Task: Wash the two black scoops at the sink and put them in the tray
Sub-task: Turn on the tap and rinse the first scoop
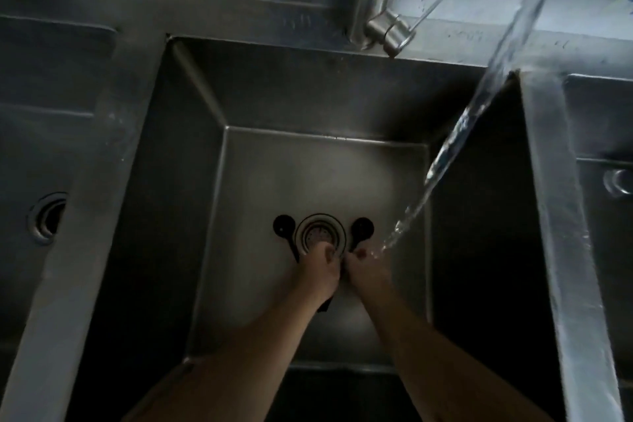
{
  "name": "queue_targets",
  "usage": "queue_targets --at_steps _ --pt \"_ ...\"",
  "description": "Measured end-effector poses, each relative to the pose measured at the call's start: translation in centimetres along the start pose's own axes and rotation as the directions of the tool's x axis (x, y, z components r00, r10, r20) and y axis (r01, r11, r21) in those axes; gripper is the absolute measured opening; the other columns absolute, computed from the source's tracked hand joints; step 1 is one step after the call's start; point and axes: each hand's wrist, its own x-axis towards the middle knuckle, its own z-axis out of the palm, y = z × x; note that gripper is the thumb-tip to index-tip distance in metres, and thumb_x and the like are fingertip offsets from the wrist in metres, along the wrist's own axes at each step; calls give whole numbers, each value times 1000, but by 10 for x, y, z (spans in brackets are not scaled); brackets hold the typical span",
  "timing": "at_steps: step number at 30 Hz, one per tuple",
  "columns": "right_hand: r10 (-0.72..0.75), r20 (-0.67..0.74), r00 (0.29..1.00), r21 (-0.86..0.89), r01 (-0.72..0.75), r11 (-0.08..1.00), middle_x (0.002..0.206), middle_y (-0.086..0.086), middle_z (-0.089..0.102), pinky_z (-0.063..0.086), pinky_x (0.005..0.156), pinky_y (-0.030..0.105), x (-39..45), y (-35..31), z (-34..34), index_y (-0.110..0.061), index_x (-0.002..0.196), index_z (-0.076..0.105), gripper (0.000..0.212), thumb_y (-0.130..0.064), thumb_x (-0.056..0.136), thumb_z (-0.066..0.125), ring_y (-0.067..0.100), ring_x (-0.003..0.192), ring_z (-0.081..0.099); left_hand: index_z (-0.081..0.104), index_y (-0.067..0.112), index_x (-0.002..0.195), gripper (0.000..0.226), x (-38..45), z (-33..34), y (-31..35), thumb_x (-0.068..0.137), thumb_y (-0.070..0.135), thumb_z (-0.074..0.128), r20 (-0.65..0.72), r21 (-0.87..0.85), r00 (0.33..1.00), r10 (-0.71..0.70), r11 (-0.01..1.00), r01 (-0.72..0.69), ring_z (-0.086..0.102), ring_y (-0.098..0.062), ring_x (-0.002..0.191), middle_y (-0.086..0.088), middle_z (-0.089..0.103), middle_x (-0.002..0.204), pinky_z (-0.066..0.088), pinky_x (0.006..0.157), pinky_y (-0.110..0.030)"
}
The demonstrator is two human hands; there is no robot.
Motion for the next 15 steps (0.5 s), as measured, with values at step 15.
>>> queue_targets --at_steps 15 --pt "32 144 989 186 -59 981 80 15 66 50 71 37 -5 20 -1 -10 74 64 19 -20 87 74 25 79 62 69 9 97 18 -3 16 -13 88 8 53 112 -86 993 -33 995 43 64 -23 97 -13 71 102 44 78 -27"
